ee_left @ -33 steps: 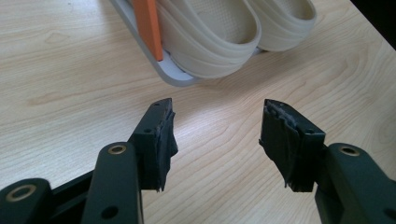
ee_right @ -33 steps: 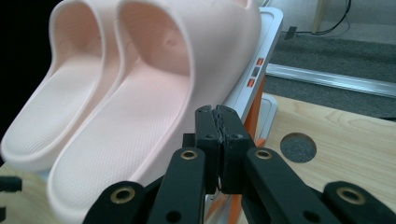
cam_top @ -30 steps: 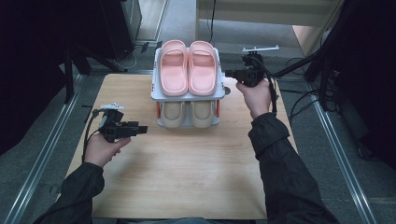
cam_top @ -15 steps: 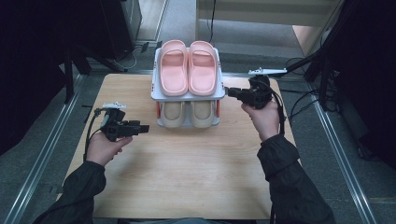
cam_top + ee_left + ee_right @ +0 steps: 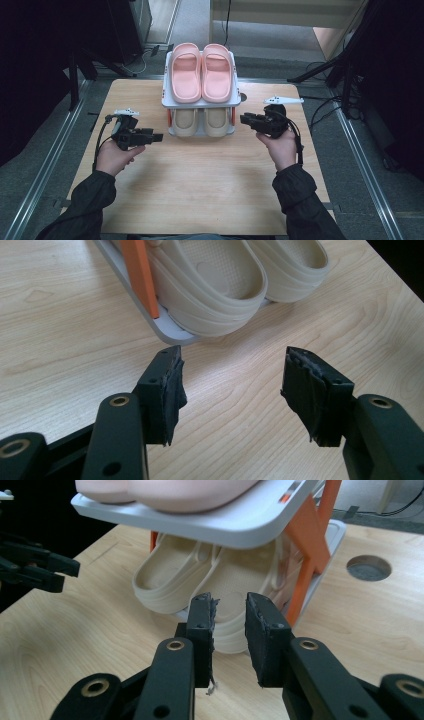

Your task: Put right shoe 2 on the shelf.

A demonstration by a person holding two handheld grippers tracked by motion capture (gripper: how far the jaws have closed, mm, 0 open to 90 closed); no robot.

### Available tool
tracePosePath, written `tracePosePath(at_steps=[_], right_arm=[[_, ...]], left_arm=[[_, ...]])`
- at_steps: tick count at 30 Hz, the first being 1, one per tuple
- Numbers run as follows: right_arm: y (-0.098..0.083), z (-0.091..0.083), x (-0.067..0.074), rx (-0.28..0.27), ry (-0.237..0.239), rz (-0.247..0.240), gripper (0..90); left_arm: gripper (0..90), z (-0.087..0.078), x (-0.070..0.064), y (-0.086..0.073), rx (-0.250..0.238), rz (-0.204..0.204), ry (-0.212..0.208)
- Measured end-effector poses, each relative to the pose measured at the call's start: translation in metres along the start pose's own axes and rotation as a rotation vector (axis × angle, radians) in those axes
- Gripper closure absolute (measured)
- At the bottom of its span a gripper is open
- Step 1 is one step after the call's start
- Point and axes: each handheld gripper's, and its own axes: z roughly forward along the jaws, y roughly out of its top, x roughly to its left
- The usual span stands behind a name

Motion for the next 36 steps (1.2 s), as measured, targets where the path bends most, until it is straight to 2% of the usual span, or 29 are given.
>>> tracePosePath(at_steps=[3, 10, 16, 22, 27, 30, 36], right_arm=[[-0.01, 0.003, 0.001, -0.01, 0.017, 0.021, 73.4], [-0.027, 0.009, 0.006, 0.001, 0.038, -0.002, 69.7], [-0.047, 0.016, 0.014, 0.031, 0.065, -0.025, 66.5], [-0.062, 0.019, 0.017, 0.056, 0.069, -0.059, 61.9], [-0.066, 0.019, 0.017, 0.058, 0.065, -0.071, 60.9], [-0.066, 0.018, 0.017, 0.05, 0.068, -0.064, 59.7], [-0.066, 0.02, 0.015, 0.05, 0.08, -0.063, 53.4]], left_arm=[[41.7, 0.002, -0.001, 0.001, 0.004, 0.006, -0.002], [41.8, 0.006, -0.003, 0.002, 0.011, 0.013, -0.007], [41.8, 0.012, -0.006, 0.003, 0.021, 0.035, -0.017], [41.9, 0.019, -0.013, 0.005, 0.022, 0.065, -0.03], [41.8, 0.026, -0.017, 0.005, 0.015, 0.087, -0.044], [41.8, 0.03, -0.018, 0.004, 0.04, 0.099, -0.048], [41.1, 0.03, -0.019, 0.0, 0.04, 0.095, -0.054]])
